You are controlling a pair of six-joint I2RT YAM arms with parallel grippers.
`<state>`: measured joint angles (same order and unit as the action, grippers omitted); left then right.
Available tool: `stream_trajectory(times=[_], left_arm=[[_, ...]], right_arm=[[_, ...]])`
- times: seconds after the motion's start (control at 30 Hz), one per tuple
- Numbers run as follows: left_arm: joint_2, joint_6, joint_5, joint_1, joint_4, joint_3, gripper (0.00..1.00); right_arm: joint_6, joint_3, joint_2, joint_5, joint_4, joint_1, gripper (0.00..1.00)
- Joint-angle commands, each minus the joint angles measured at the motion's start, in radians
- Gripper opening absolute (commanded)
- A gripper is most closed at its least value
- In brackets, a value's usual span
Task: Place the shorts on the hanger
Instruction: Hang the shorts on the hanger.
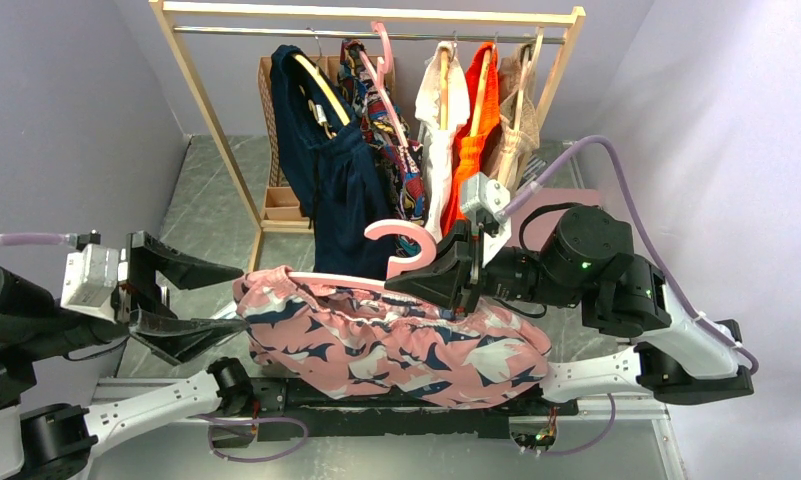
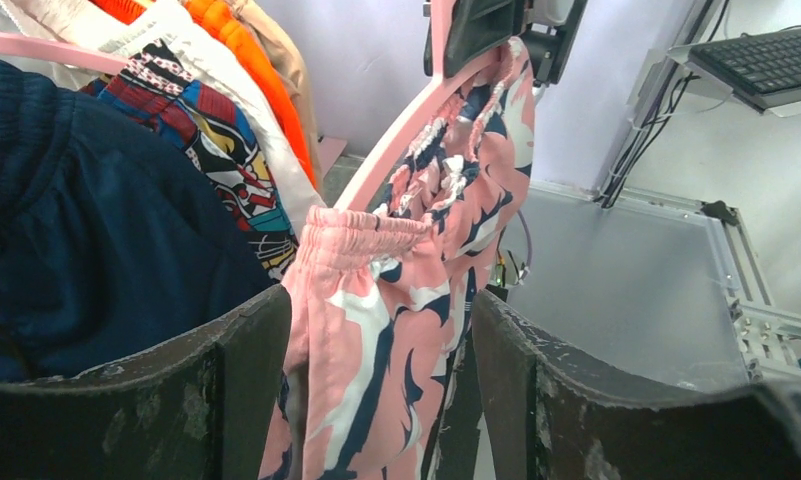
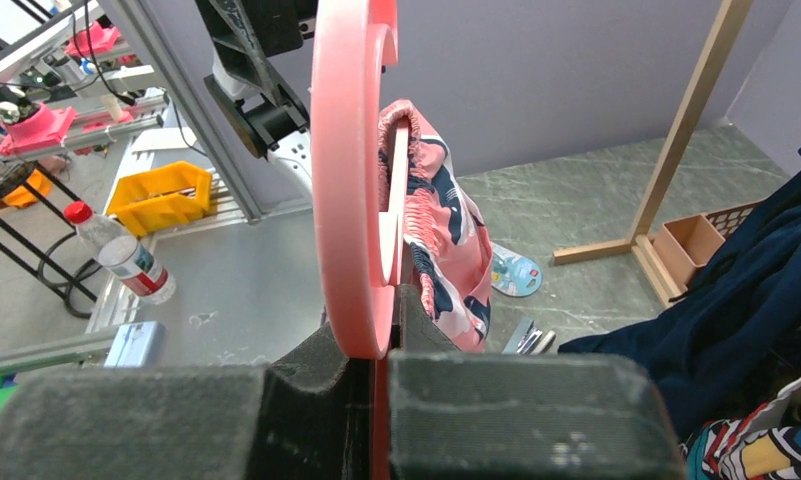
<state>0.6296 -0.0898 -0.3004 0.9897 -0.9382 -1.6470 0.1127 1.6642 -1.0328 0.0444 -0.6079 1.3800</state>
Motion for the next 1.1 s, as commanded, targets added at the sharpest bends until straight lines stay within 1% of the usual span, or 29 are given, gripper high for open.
stream_trajectory(times=[0.0, 0.17, 0.33, 0.43, 0.47, 0.5, 0.57, 0.6, 0.7, 0.77, 0.8, 1.07], left_arm=[[0.040, 0.035, 0.025, -0.003, 0.039, 0.015, 0.69], [0.061, 0.059, -0.006, -0.003, 0.051, 0.039, 0.64], [0.075, 0.074, -0.067, -0.003, 0.048, 0.059, 0.51], [0.085, 0.078, -0.112, -0.003, 0.035, 0.066, 0.49], [0.091, 0.080, -0.121, -0.003, 0.030, 0.067, 0.47], [0.097, 0.083, -0.129, -0.003, 0.022, 0.067, 0.43], [0.106, 0.088, -0.138, -0.003, 0.014, 0.066, 0.30], [0.110, 0.090, -0.140, -0.003, 0.016, 0.066, 0.26], [0.116, 0.094, -0.149, -0.003, 0.032, 0.067, 0.19], [0.124, 0.095, -0.152, -0.003, 0.046, 0.062, 0.10], [0.127, 0.095, -0.154, -0.003, 0.057, 0.060, 0.08], [0.185, 0.096, -0.218, -0.003, 0.155, 0.059, 0.07]], right_arm=[[0.016, -0.006, 0.003, 0.019, 0.074, -0.001, 0.00], [0.023, -0.023, 0.011, 0.024, 0.084, -0.001, 0.00], [0.024, -0.021, 0.007, 0.032, 0.088, -0.001, 0.00], [0.022, -0.014, 0.004, 0.040, 0.088, -0.001, 0.00], [0.023, -0.012, 0.004, 0.041, 0.087, -0.001, 0.00], [0.022, -0.010, 0.002, 0.044, 0.088, -0.001, 0.00], [0.022, -0.011, 0.001, 0.050, 0.093, -0.001, 0.00], [0.022, -0.011, 0.000, 0.051, 0.093, -0.001, 0.00], [0.022, -0.015, -0.003, 0.054, 0.102, -0.001, 0.00], [0.021, -0.020, -0.001, 0.052, 0.112, -0.001, 0.00], [0.021, -0.022, -0.001, 0.051, 0.117, -0.001, 0.00], [0.021, -0.042, -0.003, 0.031, 0.197, -0.001, 0.00]])
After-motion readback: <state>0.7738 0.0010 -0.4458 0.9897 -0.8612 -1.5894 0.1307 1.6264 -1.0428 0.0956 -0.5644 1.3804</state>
